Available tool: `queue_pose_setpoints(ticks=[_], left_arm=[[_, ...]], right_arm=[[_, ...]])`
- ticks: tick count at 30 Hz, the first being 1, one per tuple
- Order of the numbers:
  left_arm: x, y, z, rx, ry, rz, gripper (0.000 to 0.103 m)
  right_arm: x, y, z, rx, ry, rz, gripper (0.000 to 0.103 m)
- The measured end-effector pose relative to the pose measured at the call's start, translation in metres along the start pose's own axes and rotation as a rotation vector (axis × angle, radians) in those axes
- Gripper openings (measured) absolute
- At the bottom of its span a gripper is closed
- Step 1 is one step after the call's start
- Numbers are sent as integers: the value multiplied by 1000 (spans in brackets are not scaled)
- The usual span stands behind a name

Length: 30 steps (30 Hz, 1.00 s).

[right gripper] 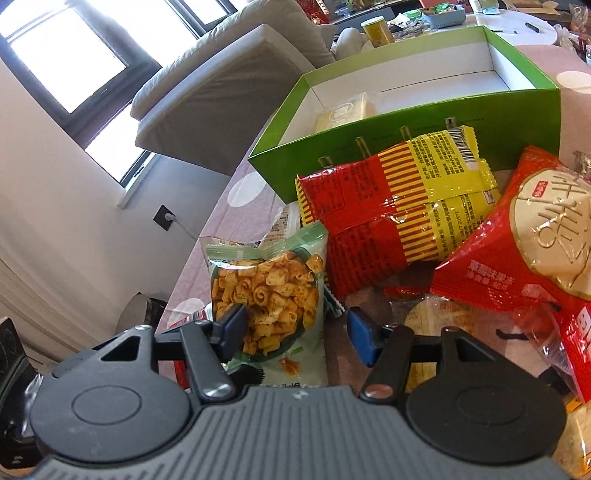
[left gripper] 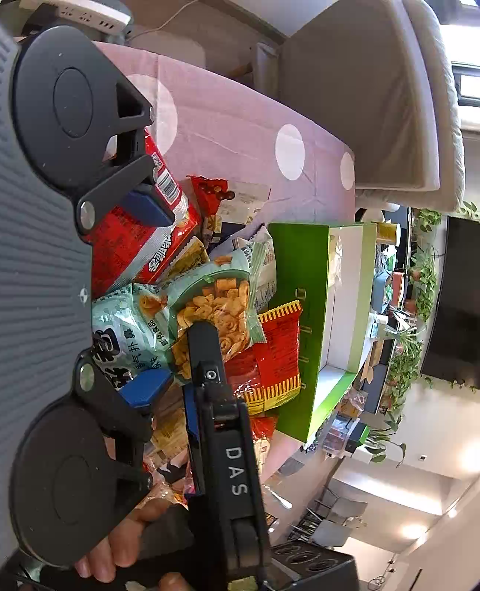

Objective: Organize snacks
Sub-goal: 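Move the right tool to the green cracker bag and grasp it, then lift the green cracker bag with the right tool over the green box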

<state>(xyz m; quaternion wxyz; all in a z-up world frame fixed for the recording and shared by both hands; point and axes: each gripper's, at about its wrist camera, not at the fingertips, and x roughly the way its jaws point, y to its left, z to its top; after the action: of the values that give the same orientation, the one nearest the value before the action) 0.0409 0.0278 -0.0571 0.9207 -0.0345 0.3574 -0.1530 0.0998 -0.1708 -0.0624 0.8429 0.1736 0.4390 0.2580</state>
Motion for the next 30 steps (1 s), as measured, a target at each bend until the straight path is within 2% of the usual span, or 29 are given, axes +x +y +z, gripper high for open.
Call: queue_pose_setpoints(ticks=[7,10,12,14,18,21,30], left_arm=[[3,-5,1,15,-4,8,83],[6,-8,0,15,-5,-43,74],[11,-6,0,-15,19,-91,65],[13,-2,0,-59,21,-111,64],[5,-8,3,-36,5,-100,62],[-4,-17,8,5,-28,-81,62],[-19,-38,41,58,-112,-97,63]], right_arm=[[1,0,4,16,12,11,66],[3,-1,4,34,33,37,65],[5,-2,4,41,49,63,63],[5,1,3,30,52,71,60],[-1,8,4,-2,48,84,55],[-9,13,5,-9,25,98,54],[-42,20,21,-63,-101,94,54]])
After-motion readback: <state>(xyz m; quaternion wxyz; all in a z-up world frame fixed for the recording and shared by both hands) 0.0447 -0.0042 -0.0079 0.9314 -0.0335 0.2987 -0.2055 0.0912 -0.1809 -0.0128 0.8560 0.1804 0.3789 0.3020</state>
